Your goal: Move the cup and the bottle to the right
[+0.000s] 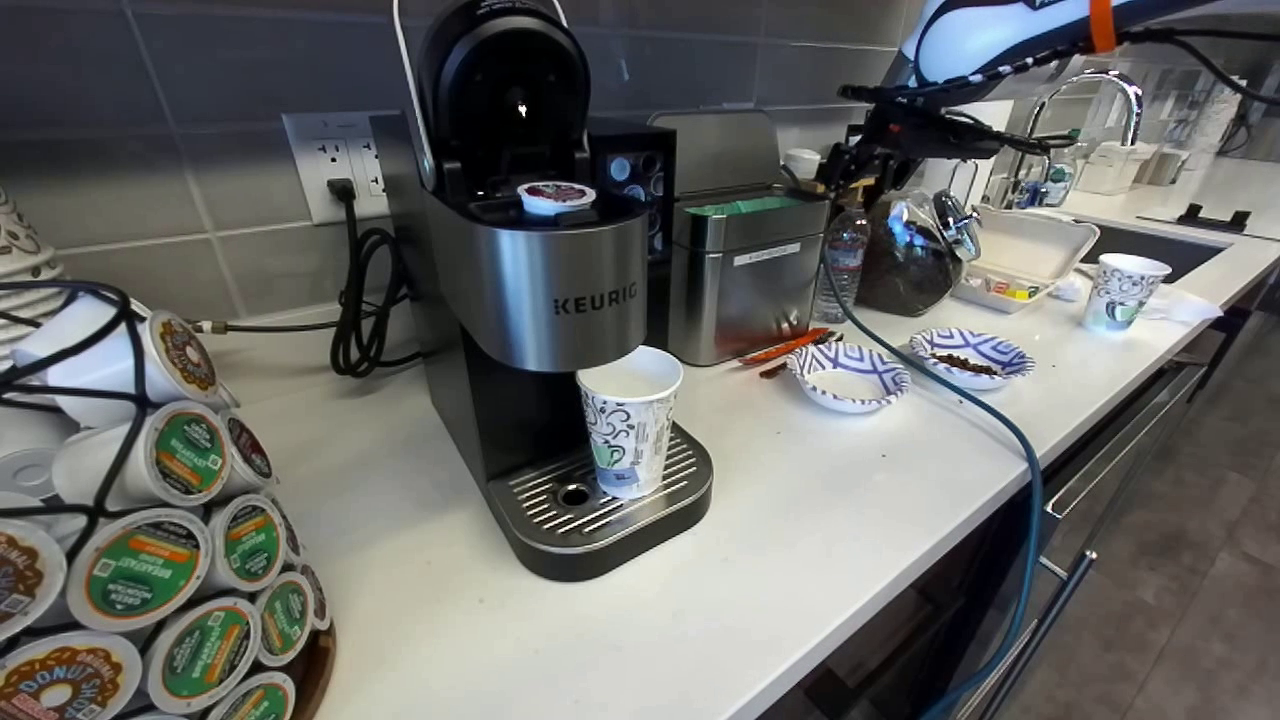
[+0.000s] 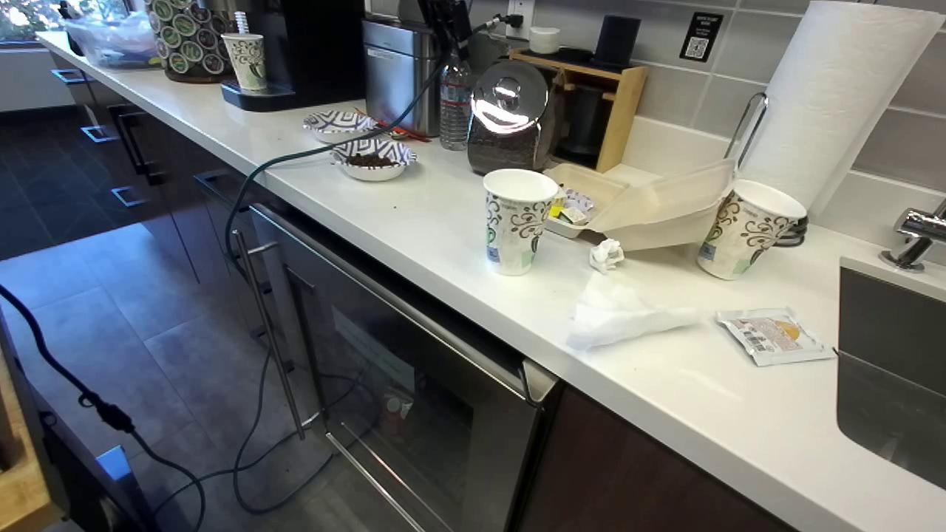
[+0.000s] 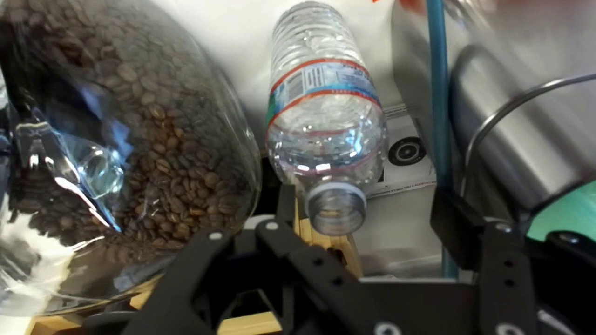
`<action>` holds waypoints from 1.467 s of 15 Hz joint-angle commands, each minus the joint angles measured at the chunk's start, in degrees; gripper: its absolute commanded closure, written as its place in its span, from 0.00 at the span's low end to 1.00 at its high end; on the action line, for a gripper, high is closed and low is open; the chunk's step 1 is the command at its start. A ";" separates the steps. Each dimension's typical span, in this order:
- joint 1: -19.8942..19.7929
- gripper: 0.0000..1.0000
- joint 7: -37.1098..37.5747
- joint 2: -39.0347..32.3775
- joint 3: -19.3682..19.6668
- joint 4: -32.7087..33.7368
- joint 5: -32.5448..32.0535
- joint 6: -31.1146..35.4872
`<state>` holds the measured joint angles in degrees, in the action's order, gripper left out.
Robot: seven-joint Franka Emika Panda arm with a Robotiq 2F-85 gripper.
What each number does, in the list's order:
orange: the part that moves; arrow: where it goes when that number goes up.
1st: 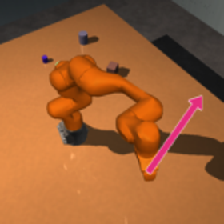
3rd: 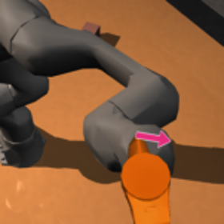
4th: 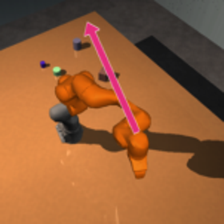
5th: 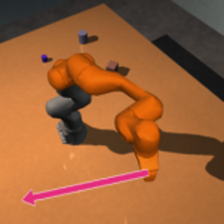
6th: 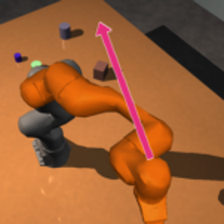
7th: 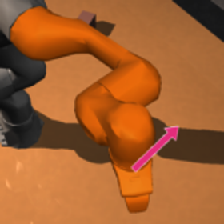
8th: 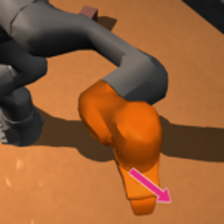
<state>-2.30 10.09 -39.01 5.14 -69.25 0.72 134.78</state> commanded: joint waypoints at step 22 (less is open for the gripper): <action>1.50 0.92 -0.46 -0.09 1.07 5.44 -5.66 -10.34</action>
<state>-0.68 10.13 -40.20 6.85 -64.22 -4.93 125.82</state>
